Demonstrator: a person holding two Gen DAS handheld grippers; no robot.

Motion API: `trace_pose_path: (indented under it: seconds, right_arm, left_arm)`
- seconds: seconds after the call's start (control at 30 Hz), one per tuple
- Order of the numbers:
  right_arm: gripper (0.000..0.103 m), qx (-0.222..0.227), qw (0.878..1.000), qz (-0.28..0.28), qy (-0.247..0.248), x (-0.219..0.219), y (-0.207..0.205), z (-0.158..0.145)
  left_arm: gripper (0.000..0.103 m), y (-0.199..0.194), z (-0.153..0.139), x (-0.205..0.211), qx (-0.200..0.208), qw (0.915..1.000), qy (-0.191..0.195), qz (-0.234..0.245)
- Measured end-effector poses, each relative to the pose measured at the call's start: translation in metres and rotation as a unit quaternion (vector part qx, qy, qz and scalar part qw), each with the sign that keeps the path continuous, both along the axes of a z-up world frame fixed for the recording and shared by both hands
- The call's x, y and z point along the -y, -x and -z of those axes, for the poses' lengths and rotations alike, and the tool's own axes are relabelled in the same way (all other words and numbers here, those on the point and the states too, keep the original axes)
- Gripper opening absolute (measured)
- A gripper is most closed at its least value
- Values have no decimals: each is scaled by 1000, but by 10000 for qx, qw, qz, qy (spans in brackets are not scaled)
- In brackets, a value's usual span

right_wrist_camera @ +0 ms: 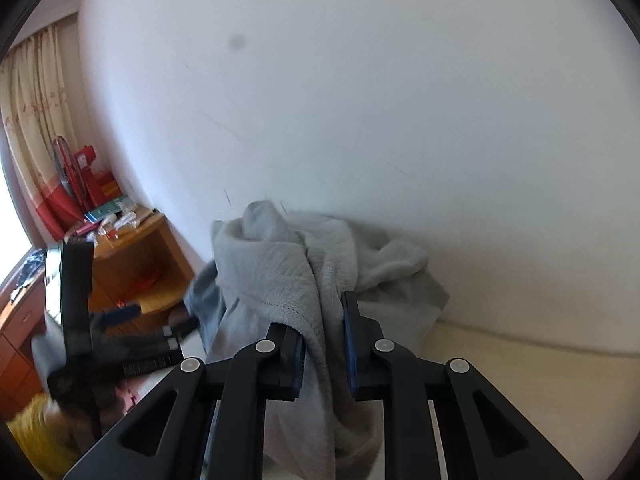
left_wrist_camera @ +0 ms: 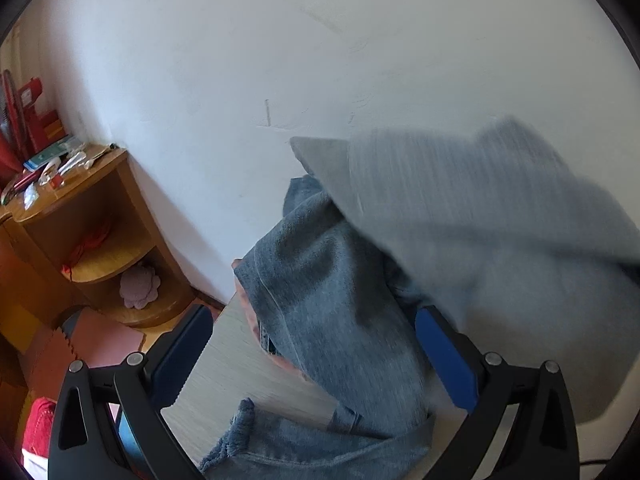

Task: Fold clothes
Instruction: 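Grasp the grey sweatpants with the right gripper and pull them from the pile, then lay the grey sweatpants on the open table with the right gripper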

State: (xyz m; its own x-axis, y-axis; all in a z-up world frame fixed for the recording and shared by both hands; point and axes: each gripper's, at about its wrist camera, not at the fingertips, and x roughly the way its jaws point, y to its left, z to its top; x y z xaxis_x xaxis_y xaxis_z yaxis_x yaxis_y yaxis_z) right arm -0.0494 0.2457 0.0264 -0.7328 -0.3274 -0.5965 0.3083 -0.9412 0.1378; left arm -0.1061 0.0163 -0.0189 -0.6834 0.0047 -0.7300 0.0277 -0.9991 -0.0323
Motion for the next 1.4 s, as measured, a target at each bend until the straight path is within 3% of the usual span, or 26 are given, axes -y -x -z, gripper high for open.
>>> trace_pose_path:
  seconds: [0.2, 0.33, 0.4, 0.47, 0.53, 0.6, 0.7, 0.93, 0.97, 1.0, 1.2, 1.4]
  right_arm:
    - [17, 869, 9920, 766, -503, -13, -13, 49]
    - [20, 1862, 9739, 1185, -531, -20, -24, 101]
    - [20, 2075, 9684, 1342, -331, -20, -38, 106]
    - [21, 1992, 9707, 1343, -79, -21, -47, 97]
    - [23, 1722, 9763, 1306, -137, -31, -54, 79]
    - [38, 1450, 9814, 1227, -293, -37, -54, 63]
    - [44, 1340, 9862, 863, -449, -22, -24, 71]
    - [44, 2183, 9748, 60, -462, 1, 42, 121]
    - [35, 2225, 9738, -38, -474, 3, 43, 125]
    - [11, 2245, 9732, -127, -477, 3, 44, 128]
    - [9, 1578, 9869, -65, -332, -33, 4, 91]
    - [9, 1239, 9888, 657, -501, -111, -42, 64]
  left_arm:
    - [102, -21, 8, -7, 53, 9982, -84, 590]
    - [102, -36, 23, -14, 254, 9944, -344, 968]
    - [102, -41, 28, -16, 303, 9925, -397, 1114]
    - [102, -47, 31, -18, 320, 9909, -445, 1228]
    - [102, -53, 30, -19, 298, 9899, -484, 1299]
    - [102, -56, 31, -22, 314, 9891, -502, 1349]
    - [102, -61, 31, -26, 340, 9881, -529, 1402]
    - [102, -63, 35, -39, 484, 9893, -529, 1273]
    - [102, -64, 36, -42, 529, 9897, -531, 1223]
    - [102, -64, 37, -44, 575, 9897, -538, 1193]
    - [102, -68, 46, -65, 776, 9888, -511, 1164]
    - [102, -67, 41, -94, 668, 9885, -443, 1280]
